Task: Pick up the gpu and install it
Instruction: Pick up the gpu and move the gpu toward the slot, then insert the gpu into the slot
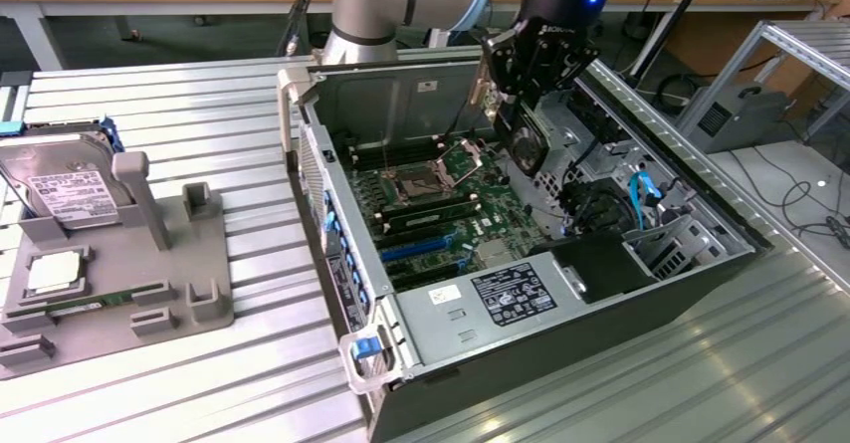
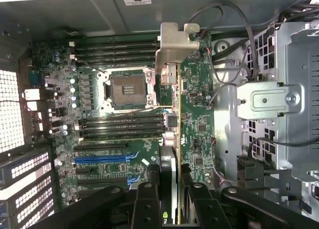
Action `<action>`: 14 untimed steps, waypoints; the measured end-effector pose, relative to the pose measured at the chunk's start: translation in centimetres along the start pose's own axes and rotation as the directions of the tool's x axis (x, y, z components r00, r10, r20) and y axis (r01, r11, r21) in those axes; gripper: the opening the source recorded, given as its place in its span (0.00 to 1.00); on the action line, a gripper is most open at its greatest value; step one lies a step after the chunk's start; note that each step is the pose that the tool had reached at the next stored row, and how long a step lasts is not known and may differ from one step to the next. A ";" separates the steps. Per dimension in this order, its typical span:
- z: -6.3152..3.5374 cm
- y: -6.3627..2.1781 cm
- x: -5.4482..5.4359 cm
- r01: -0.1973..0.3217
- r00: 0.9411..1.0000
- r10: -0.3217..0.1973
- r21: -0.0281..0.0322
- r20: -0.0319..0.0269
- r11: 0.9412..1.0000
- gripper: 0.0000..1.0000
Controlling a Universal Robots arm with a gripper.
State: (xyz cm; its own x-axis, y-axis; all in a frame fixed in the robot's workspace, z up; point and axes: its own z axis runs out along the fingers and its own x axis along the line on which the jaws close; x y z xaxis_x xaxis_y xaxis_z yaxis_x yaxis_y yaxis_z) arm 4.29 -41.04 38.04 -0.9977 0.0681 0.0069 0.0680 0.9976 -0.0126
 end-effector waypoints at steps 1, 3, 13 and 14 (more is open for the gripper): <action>0.00 0.00 0.0 0.000 1.000 0.000 0.000 0.000 1.000 0.27; 0.00 0.00 0.0 0.000 1.000 0.000 0.000 0.000 1.000 0.27; 0.08 0.00 0.0 0.271 0.963 -0.271 0.002 0.003 0.963 0.27; 0.11 0.00 0.0 0.305 0.952 -0.305 0.003 0.004 0.952 0.27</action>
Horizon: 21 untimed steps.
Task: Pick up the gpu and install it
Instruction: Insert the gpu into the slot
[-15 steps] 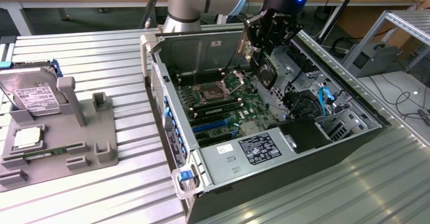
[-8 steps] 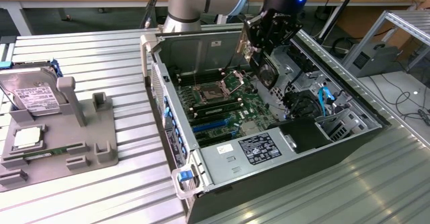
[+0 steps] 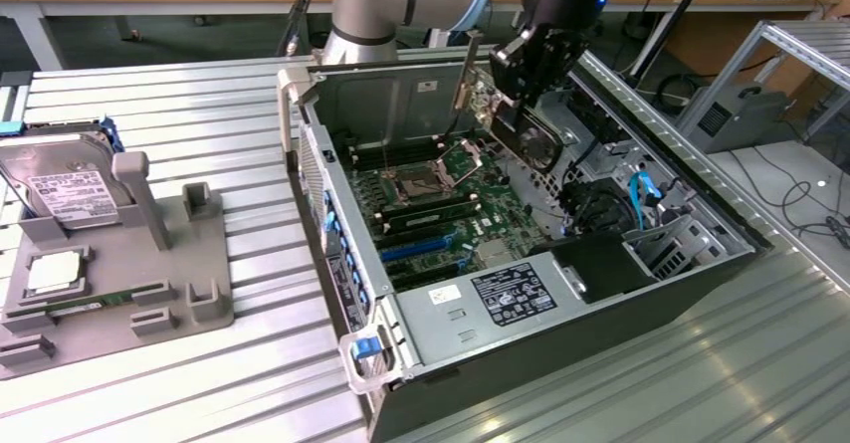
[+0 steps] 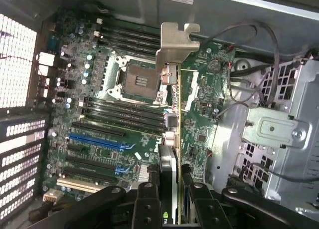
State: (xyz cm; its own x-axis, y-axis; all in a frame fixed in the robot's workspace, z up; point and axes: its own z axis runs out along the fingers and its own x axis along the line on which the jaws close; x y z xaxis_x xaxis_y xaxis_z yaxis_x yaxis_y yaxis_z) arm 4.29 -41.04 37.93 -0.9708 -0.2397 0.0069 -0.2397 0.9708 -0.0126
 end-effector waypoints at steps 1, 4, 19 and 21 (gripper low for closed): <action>0.01 0.00 0.0 0.025 1.000 -0.025 0.000 0.000 1.000 0.27; 0.08 0.00 0.0 0.133 0.991 -0.133 0.001 0.002 0.991 0.27; 0.28 0.00 0.0 0.610 0.793 -0.610 0.007 0.006 0.793 0.27; 0.33 0.00 0.0 0.676 0.737 -0.676 0.008 0.007 0.737 0.27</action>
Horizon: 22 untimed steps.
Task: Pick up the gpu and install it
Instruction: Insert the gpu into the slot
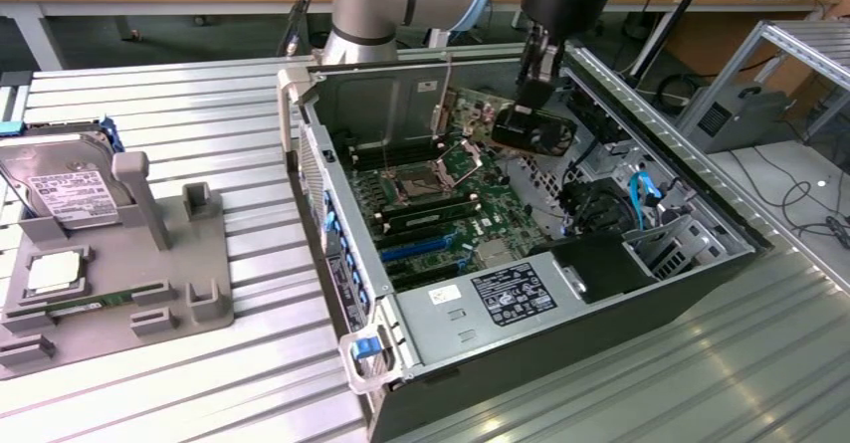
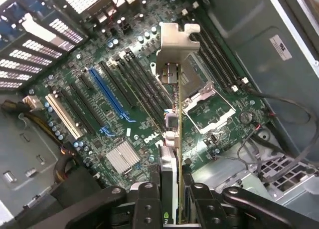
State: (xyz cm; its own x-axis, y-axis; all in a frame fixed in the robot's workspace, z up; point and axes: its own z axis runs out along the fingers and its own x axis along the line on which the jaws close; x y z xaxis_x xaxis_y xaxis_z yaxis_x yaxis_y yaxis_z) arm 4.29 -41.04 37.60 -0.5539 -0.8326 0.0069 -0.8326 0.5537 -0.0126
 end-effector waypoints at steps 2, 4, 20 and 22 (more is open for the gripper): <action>0.03 0.00 0.0 0.072 0.997 -0.072 0.001 0.001 0.997 0.27; 0.08 0.00 0.0 0.164 0.986 -0.164 0.001 0.002 0.986 0.27; 0.41 0.02 0.0 0.599 0.801 -0.599 0.007 0.006 0.801 0.27; 0.41 0.04 0.0 0.599 0.801 -0.599 0.007 0.006 0.801 0.27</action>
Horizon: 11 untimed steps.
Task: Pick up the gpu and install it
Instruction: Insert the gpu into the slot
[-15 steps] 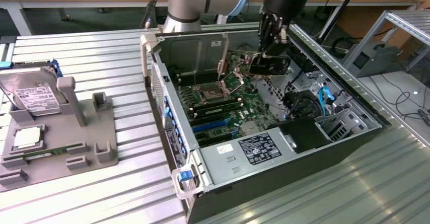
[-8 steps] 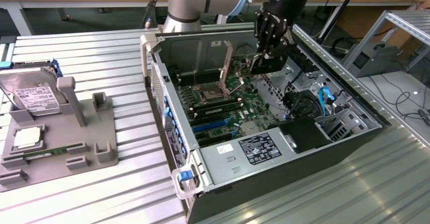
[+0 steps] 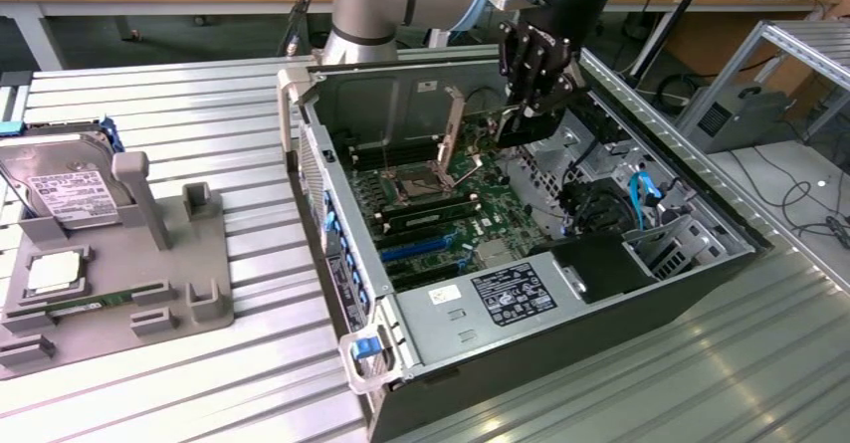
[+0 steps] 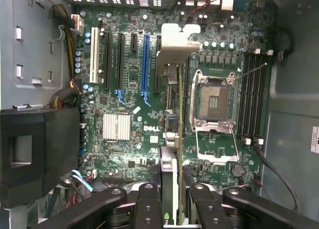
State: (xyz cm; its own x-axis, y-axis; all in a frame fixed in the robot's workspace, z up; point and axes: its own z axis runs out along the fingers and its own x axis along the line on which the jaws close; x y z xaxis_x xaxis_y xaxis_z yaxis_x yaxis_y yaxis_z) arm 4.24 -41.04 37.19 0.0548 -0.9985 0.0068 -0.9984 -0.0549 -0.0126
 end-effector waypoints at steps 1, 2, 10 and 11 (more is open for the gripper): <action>0.05 0.14 0.0 0.000 1.000 0.000 0.000 0.000 1.000 0.27; 0.10 0.42 0.0 0.000 1.000 0.000 0.000 0.000 1.000 0.27; 1.16 1.07 0.2 -0.020 0.999 0.020 0.002 0.050 1.000 0.27; 1.28 1.07 0.3 -0.028 0.998 0.028 0.002 0.050 1.000 0.27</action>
State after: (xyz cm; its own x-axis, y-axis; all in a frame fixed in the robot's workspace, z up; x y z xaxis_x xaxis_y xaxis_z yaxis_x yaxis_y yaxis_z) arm 3.21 -41.39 35.89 0.0275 -0.9987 -0.0431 -0.9995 -0.0268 -0.0149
